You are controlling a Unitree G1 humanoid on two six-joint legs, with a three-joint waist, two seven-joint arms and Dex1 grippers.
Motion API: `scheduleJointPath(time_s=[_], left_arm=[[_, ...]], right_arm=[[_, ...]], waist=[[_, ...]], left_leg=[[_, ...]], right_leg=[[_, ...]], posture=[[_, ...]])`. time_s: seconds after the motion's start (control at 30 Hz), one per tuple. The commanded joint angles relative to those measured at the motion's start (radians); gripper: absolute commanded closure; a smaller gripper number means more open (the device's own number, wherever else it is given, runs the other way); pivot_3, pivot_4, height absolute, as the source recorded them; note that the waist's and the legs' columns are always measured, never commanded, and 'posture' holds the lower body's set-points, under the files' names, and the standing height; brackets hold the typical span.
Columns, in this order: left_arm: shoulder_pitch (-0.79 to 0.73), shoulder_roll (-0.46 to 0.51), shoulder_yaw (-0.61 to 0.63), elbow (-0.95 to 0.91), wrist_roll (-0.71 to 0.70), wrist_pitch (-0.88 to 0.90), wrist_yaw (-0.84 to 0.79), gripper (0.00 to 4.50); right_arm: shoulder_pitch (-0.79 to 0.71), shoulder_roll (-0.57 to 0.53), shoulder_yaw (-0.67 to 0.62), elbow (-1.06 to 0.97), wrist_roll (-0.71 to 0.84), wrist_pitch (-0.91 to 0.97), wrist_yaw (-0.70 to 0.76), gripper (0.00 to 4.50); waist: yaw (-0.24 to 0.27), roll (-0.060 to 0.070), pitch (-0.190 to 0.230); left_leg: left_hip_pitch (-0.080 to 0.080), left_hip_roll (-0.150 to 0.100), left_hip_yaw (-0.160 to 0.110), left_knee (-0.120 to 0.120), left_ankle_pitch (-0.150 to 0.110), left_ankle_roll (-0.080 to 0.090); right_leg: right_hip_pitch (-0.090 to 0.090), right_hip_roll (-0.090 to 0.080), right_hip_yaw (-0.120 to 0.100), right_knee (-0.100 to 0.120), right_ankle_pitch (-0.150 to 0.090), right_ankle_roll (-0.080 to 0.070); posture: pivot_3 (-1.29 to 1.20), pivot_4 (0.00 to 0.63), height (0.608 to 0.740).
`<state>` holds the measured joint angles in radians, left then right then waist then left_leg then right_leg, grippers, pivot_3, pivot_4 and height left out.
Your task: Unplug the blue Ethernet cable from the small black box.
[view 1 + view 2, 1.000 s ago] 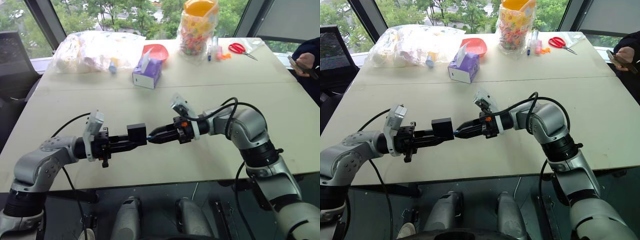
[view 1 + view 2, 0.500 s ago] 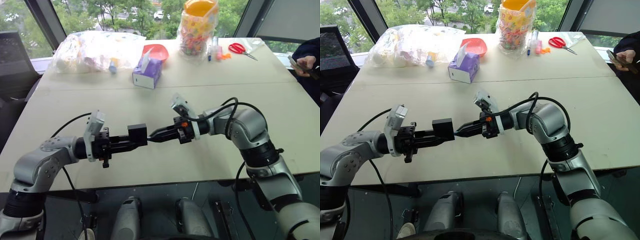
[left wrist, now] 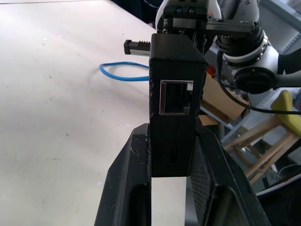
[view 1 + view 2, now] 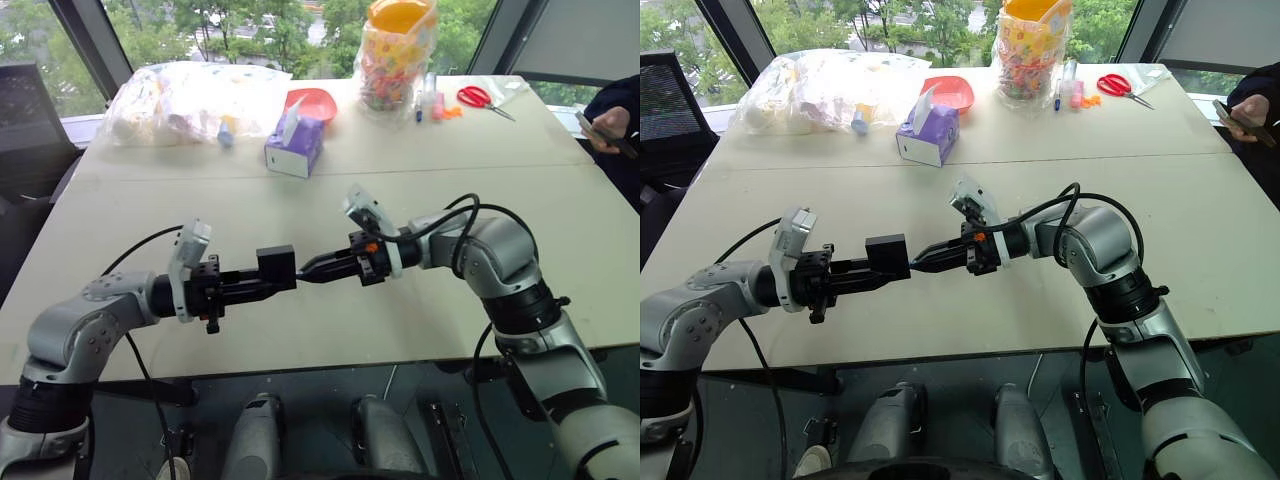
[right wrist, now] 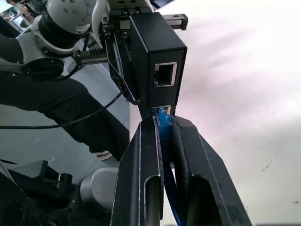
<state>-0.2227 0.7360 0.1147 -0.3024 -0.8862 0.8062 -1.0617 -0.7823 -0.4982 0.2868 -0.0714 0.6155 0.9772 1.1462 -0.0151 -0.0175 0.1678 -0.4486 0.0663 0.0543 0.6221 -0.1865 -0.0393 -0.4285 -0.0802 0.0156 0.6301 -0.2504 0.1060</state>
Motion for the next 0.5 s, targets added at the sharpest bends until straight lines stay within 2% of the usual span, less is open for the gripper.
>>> scheduleJointPath(time_s=[0.03,0.37,0.5], left_arm=[[-0.001,0.028,0.088,-0.026,-0.043,-0.003,-0.002,4.0],[0.025,0.038,0.108,-0.044,-0.044,-0.001,0.005,4.0],[0.025,0.018,0.074,-0.034,-0.005,-0.032,0.012,4.0]], right_arm=[[-0.008,-0.053,-0.006,0.032,-0.039,-0.033,0.022,4.48],[-0.016,-0.101,-0.041,0.138,-0.091,-0.115,0.04,4.48],[-0.059,-0.027,-0.064,0.295,-0.186,-0.225,-0.086,4.48]], waist=[[0.0,0.0,0.0],[0.0,-0.001,0.0],[-0.001,-0.001,0.0]], left_leg=[[0.0,0.0,0.0,0.0,0.0,0.0],[0.0,0.0,0.0,0.0,0.0,0.0],[0.0,0.0,0.0,0.0,0.0,0.0]], right_leg=[[0.0,0.0,0.0,0.0,0.0,0.0],[0.0,0.0,0.0,0.0,0.0,0.0],[0.0,0.0,0.0,0.0,0.0,0.0]], posture=[[0.0,0.15,0.735],[0.0,0.15,0.735],[0.0,0.15,0.735]])
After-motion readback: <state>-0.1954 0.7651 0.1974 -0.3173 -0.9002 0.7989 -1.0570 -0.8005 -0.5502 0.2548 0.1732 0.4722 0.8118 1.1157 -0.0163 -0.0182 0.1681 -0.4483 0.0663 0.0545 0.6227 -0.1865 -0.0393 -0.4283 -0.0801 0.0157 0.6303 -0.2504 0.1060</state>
